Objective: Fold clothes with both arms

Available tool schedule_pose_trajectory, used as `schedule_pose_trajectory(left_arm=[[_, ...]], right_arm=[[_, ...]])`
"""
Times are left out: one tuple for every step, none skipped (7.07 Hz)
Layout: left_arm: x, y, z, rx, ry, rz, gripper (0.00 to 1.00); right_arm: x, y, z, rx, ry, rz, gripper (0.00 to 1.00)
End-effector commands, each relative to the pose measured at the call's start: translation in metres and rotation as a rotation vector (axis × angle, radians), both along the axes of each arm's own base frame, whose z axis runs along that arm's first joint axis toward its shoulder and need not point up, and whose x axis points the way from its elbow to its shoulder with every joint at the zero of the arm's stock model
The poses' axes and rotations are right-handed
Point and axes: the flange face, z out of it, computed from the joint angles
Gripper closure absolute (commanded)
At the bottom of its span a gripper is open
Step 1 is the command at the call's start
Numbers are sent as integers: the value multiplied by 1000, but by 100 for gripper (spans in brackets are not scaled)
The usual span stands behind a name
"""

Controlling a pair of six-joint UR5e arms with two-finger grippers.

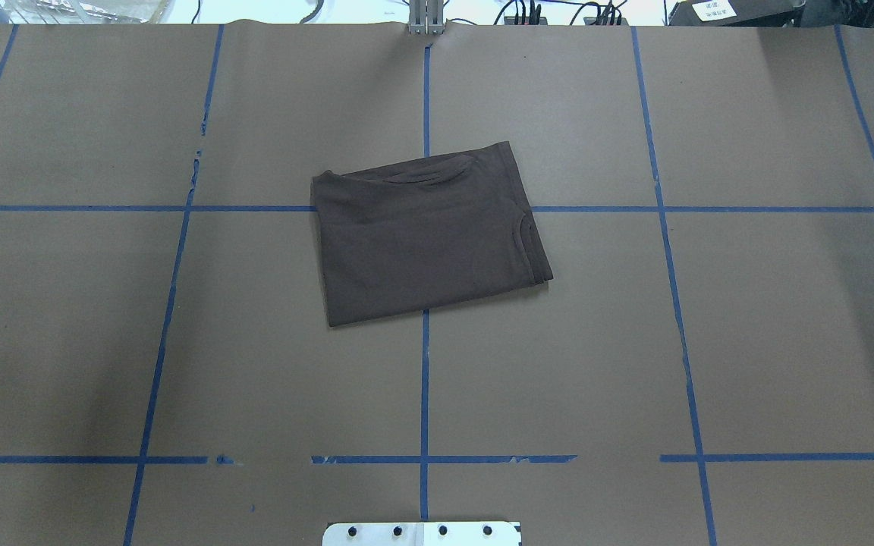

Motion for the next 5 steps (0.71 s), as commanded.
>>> schedule_pose_trajectory(left_arm=[[-2,-7,-4,10,5,-2,0],[-2,-7,-6,12,5,-4,0],[-2,-8,-8,19,5,-2,0],[-3,-8,-12,23,3,-4,0],[-3,-8,-13,26,3,-4,0]], right_arm=[[1,6,-12,-3,-14,4,0],[1,15,-14,1,-16,5,0],[1,23,-22,18,-14,4,0],[1,23,-21,14,-13,6,0],[1,23,-17,7,-13,6,0]])
